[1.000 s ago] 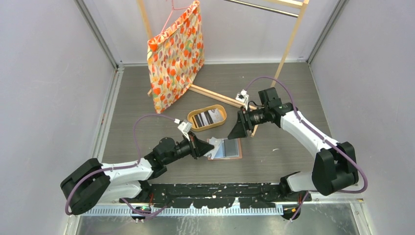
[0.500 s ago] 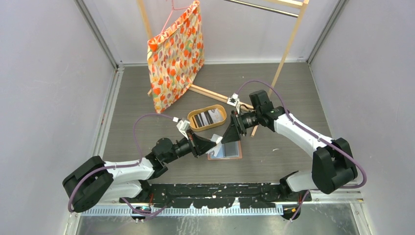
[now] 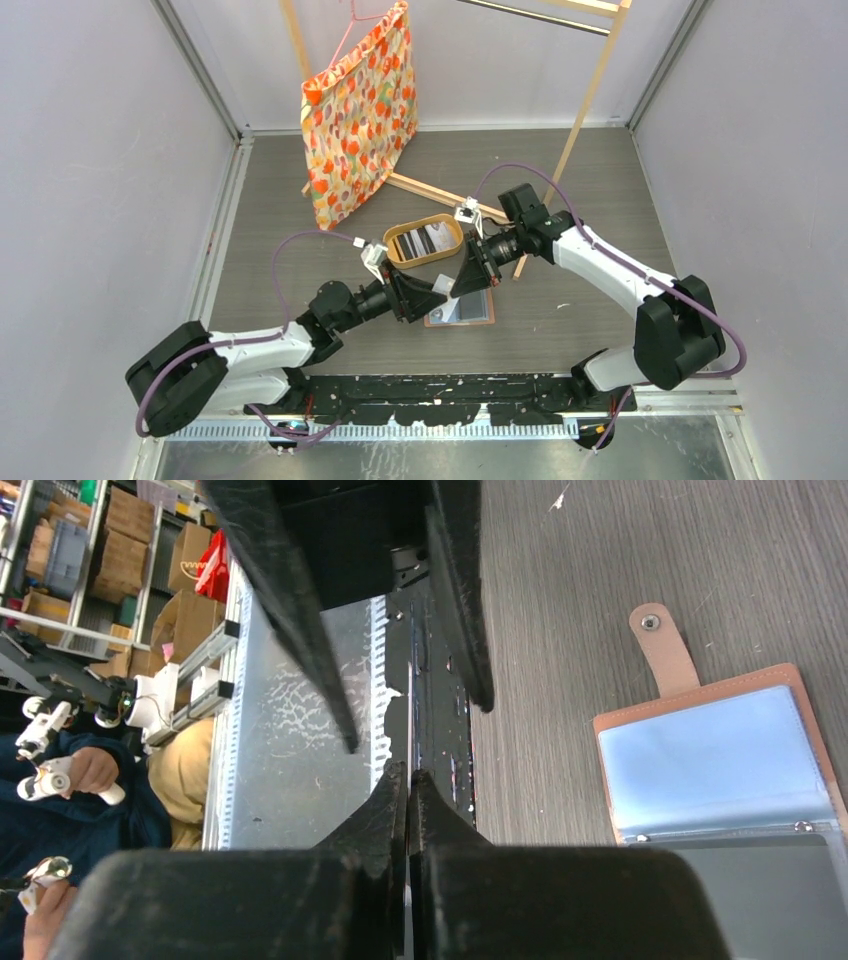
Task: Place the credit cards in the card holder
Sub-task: Pick up the credit card from the storage box.
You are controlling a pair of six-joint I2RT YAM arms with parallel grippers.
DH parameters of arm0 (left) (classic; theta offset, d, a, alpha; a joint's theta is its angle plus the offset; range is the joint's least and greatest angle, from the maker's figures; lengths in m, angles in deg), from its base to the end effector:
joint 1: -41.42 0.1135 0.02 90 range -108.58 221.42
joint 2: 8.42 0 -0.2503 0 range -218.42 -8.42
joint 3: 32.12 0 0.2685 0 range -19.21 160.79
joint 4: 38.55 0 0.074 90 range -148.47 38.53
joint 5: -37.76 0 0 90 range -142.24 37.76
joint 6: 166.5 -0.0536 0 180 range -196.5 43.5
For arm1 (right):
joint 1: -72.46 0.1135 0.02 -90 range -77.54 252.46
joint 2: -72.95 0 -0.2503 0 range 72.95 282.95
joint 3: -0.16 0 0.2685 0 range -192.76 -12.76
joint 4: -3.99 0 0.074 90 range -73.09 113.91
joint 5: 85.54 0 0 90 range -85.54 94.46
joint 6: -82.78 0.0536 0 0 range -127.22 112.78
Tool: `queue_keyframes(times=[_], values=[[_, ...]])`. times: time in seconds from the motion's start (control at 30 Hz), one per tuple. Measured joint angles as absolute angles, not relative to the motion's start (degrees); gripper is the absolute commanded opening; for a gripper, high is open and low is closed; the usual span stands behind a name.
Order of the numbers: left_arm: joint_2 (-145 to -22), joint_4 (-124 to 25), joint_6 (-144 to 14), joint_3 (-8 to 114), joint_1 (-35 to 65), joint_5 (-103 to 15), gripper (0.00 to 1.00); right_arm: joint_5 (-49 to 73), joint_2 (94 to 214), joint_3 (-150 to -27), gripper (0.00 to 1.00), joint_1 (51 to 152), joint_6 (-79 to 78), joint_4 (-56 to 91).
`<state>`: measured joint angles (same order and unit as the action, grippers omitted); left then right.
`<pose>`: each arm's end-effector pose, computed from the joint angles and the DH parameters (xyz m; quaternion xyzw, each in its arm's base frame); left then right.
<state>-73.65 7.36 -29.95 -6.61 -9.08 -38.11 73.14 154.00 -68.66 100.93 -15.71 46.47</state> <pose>0.1469 -0.1988 0.1828 0.1143 0.6593 -0.6078 0.4276 0.2377 0.1857 0.2276 -0.4116 0.6921 0.5728 0.1532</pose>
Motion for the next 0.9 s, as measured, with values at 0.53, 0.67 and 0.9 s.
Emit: queue_keyframes(times=[0.53, 0.67, 0.9], values=[[-46.96, -28.84, -40.88, -2.30, -8.79, -33.89, 0.83, 72.92, 158.51, -76.28, 0.01, 100.93, -42.24, 72.13], [-53.24, -29.49, -41.17, -0.64, -8.79, -31.18, 0.78, 72.92, 158.51, -76.48, 0.01, 100.93, -44.54, 74.23], [-65.87, -26.26, -39.55, 1.22, -8.73, -26.00, 0.51, 72.90, 159.36, -77.22, 0.01, 101.04, -46.55, 76.24]])
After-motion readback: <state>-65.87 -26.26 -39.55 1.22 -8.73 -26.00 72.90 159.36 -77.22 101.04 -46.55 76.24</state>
